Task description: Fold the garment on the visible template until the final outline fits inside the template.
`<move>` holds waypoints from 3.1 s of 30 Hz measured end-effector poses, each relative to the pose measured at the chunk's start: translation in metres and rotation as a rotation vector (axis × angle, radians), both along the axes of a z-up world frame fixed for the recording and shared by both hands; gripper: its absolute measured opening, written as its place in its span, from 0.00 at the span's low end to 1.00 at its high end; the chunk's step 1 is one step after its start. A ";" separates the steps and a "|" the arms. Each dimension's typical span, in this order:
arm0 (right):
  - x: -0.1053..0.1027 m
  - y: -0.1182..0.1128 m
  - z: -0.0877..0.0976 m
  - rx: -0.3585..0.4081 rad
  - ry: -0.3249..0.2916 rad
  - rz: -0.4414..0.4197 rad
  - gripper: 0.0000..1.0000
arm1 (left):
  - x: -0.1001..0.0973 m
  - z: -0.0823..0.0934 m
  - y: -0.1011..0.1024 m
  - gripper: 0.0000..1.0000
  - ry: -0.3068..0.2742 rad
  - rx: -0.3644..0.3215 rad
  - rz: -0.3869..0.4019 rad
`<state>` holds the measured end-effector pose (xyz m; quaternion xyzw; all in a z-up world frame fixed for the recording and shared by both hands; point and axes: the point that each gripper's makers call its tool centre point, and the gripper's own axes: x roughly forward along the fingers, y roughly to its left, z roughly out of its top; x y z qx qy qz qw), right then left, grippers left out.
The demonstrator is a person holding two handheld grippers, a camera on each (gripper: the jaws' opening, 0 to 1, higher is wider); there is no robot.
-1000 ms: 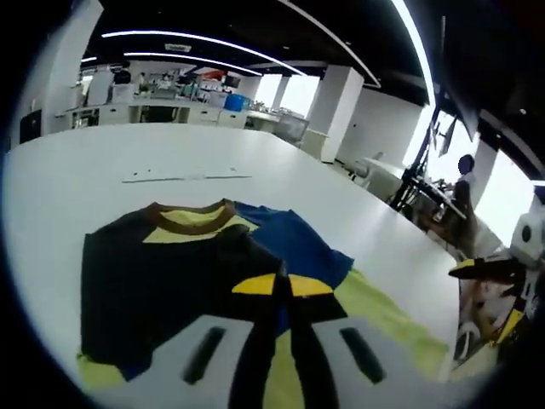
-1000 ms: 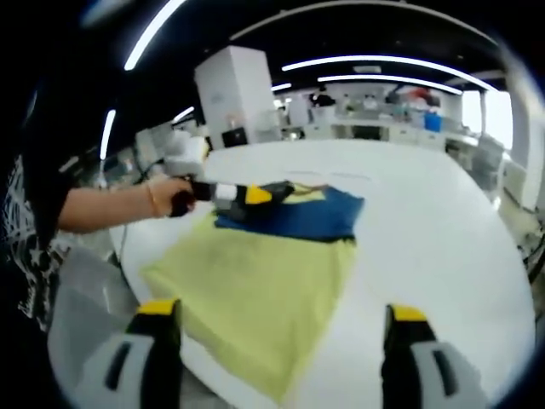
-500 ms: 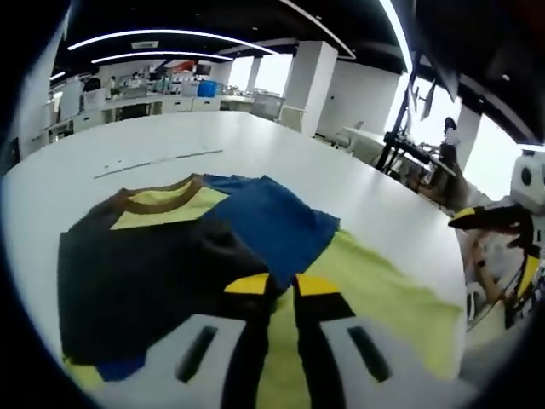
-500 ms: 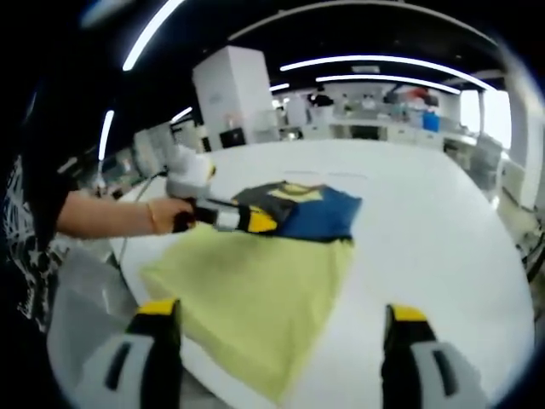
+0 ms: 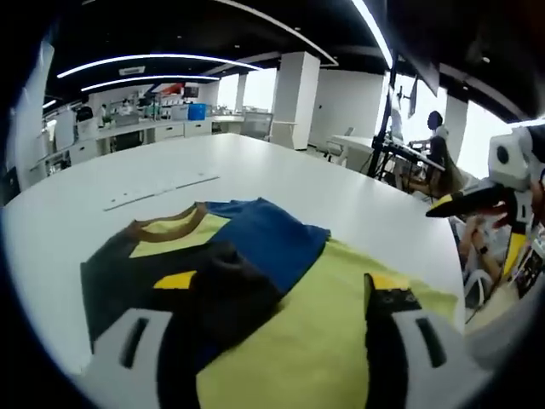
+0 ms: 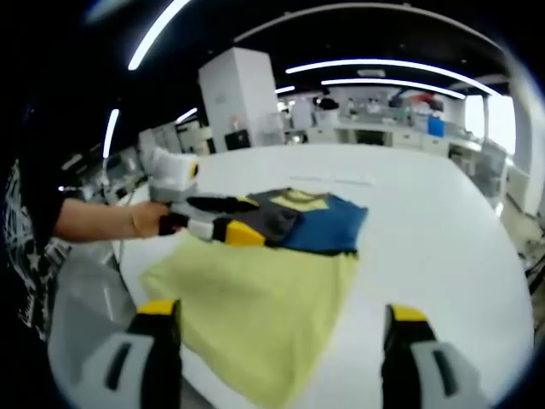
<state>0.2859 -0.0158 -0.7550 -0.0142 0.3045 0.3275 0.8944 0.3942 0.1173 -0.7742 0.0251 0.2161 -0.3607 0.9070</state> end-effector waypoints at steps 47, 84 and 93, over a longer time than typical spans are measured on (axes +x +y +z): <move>0.105 0.172 -0.020 -0.026 0.027 0.333 0.66 | -0.080 0.021 0.122 0.99 -0.005 0.038 0.111; 0.121 0.188 -0.075 -0.251 0.033 0.440 0.00 | -0.101 0.005 0.149 0.99 0.053 0.076 0.174; 0.132 0.161 -0.049 -0.221 -0.015 0.336 0.00 | -0.096 0.012 0.144 0.99 0.036 0.064 0.173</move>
